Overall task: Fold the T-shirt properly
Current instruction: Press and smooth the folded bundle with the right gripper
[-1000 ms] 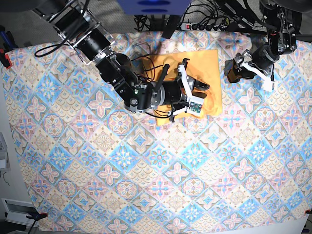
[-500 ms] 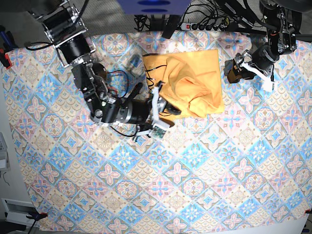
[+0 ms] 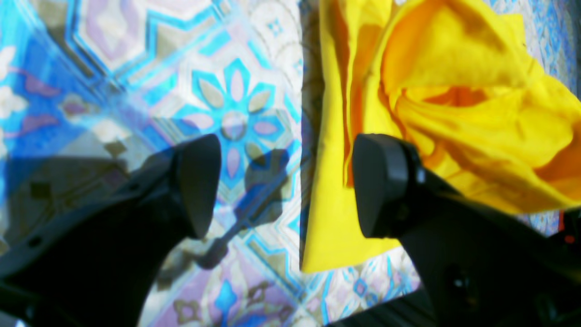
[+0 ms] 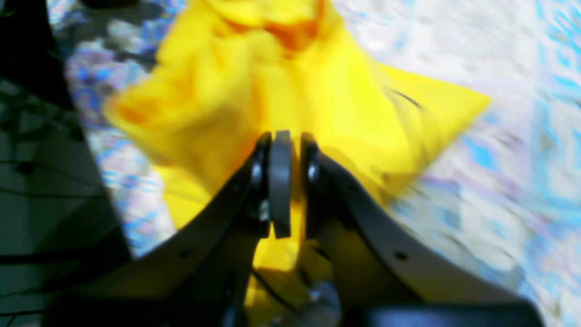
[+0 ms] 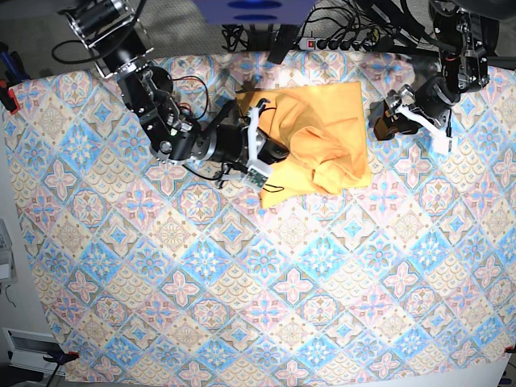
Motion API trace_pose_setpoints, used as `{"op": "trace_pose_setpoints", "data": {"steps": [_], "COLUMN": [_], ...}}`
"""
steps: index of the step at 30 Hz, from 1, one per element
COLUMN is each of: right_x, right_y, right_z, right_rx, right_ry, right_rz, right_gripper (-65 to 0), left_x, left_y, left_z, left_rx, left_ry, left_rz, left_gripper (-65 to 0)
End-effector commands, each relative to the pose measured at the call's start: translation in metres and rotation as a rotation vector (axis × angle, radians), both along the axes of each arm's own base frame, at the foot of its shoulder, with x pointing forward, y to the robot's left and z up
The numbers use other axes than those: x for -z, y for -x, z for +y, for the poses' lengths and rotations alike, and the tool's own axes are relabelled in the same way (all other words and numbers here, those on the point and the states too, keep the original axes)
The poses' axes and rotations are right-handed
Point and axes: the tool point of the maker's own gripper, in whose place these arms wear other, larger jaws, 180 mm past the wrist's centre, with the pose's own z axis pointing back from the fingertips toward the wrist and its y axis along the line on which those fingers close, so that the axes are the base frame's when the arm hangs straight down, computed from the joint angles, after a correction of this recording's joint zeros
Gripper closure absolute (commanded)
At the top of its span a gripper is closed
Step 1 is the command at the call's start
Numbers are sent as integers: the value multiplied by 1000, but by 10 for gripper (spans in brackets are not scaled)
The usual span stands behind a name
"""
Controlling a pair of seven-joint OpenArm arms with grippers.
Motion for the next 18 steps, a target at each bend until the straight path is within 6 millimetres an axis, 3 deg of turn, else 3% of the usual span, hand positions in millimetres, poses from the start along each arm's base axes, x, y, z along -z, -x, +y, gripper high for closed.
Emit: {"op": "trace_pose_setpoints", "data": {"steps": [1, 8, 12, 14, 18], "right_x": [-15, -24, -21, -22, -32], "right_y": [0, 32, 39, 37, 0], "right_z": [16, 61, 73, 74, 55], "right_rx": [-25, -253, -369, -376, -244], "right_ry": [-62, -39, 19, 22, 4], "right_rz": [-21, -82, -115, -123, -143], "right_gripper": [-38, -38, -38, -38, -38], "left_x": [-9, -11, -14, -14, -11], "left_y": [-7, -12, -15, -14, -8], "left_z": [0, -2, -3, -2, -1], "left_rx": [11, 14, 16, 12, 11], "left_ry": [-1, 3, 8, 7, 5], "left_rz": [-36, -49, -58, -58, -45], "left_gripper": [-439, -439, -439, -438, -438]}}
